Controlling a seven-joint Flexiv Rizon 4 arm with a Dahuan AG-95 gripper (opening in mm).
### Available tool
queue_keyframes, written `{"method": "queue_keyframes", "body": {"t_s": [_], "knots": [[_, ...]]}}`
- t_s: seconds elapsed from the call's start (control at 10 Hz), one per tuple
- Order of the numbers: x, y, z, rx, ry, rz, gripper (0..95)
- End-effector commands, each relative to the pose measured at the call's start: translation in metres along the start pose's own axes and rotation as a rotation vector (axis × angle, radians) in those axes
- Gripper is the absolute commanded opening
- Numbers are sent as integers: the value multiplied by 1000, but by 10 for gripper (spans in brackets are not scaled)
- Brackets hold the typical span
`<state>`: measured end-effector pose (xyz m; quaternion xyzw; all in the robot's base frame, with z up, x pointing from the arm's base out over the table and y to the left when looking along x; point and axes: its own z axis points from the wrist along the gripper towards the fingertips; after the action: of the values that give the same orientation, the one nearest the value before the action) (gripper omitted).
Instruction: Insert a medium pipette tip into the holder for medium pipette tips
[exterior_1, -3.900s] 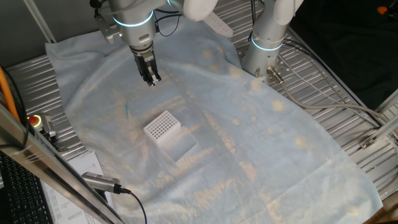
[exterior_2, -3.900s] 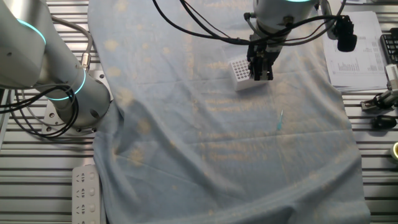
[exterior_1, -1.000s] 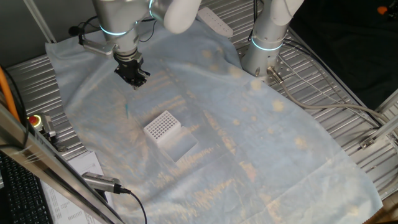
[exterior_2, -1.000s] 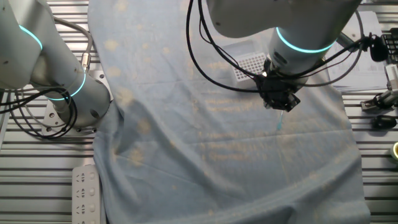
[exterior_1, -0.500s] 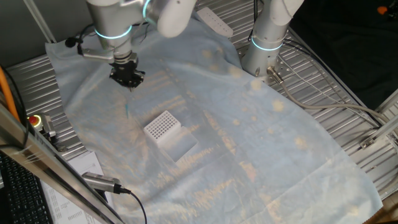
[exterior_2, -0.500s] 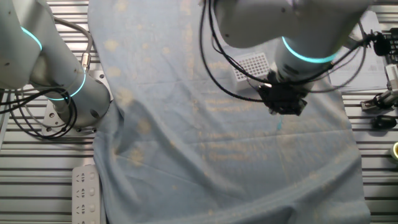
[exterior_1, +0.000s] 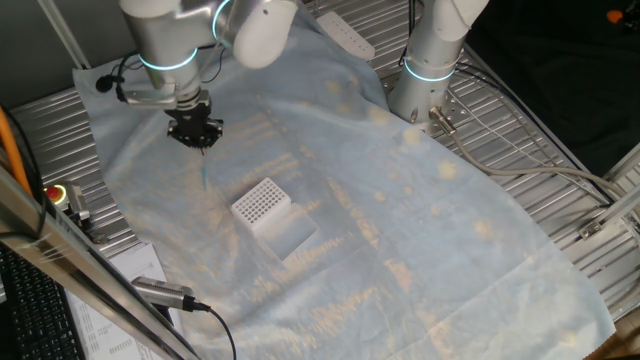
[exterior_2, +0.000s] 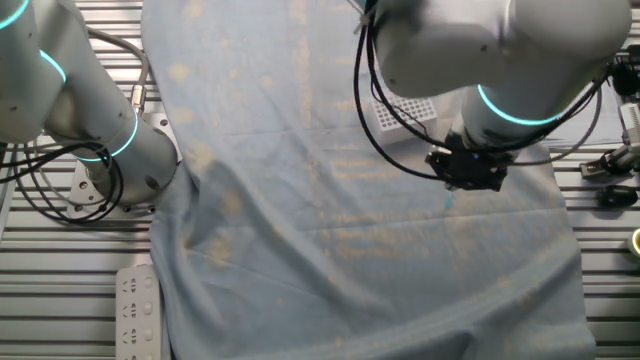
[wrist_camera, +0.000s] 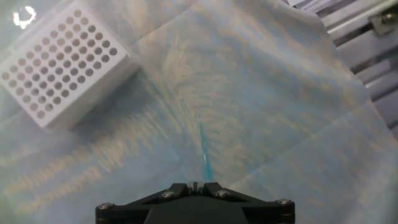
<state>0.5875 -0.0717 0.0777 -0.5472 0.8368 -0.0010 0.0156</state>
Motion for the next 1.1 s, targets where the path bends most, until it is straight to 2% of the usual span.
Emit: {"method": "queue_keyframes", "body": {"t_s": [0.1,0.3,0.4,0.6,0.7,0.8,1.0,1.1], "knots": [[0,0,1,-6,-27,-26,0],[0,0,1,18,0,-57,0],[0,0,1,21,-11,-90,0],[0,0,1,5,-103,-156,0],[1,-2,6,-5,-145,-196,190],[2,-4,10,-9,-169,-240,190],[1,-4,9,-4,-175,-287,190],[0,-6,10,-7,-188,-305,190]]}}
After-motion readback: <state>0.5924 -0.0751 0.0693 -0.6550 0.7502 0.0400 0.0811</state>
